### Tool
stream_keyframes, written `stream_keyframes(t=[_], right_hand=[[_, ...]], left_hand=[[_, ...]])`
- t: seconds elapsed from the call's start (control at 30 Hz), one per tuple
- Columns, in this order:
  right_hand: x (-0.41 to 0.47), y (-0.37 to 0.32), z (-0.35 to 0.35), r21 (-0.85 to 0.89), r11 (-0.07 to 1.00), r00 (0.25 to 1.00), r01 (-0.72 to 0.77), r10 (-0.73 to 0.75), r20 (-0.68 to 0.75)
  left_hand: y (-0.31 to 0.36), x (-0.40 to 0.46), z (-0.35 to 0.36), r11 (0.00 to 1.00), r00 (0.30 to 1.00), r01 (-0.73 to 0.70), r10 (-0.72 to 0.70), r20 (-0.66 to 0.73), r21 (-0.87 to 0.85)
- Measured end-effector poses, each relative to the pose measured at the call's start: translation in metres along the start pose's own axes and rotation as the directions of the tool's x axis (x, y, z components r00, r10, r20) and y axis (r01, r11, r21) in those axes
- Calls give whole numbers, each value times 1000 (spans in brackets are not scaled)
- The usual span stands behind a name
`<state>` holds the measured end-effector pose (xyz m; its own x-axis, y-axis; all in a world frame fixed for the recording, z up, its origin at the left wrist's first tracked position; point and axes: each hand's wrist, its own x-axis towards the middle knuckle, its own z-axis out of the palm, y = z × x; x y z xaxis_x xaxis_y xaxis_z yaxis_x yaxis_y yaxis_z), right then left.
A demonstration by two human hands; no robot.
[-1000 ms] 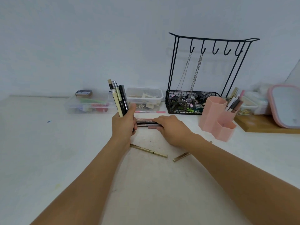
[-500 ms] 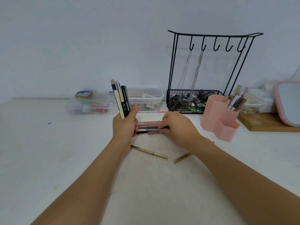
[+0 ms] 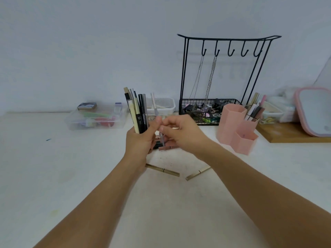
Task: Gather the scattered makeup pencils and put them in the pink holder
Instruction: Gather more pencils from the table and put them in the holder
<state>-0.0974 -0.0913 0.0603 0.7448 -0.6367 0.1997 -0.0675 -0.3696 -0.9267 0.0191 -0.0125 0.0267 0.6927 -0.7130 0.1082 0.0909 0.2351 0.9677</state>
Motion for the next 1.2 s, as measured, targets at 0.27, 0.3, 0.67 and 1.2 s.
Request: stream_keyframes(t=[0.27, 0.3, 0.67, 1.2], right_hand=[[-5, 6, 25, -48, 999, 1000, 20, -20, 12], [-5, 7, 26, -38, 999, 1000, 23, -23, -5], [0, 12, 17, -61, 998, 999, 35, -36, -15], [22, 64, -43, -454, 877, 975, -159, 66, -215]], left_hand=[[-2, -2, 5, 999, 997, 30, -33, -70, -42], [-2, -2, 6, 998, 997, 30, -33, -70, -47], [-6, 3, 1, 997, 989, 75, -76, -130, -7], [-1, 16, -10, 987, 976, 102, -123, -179, -121]])
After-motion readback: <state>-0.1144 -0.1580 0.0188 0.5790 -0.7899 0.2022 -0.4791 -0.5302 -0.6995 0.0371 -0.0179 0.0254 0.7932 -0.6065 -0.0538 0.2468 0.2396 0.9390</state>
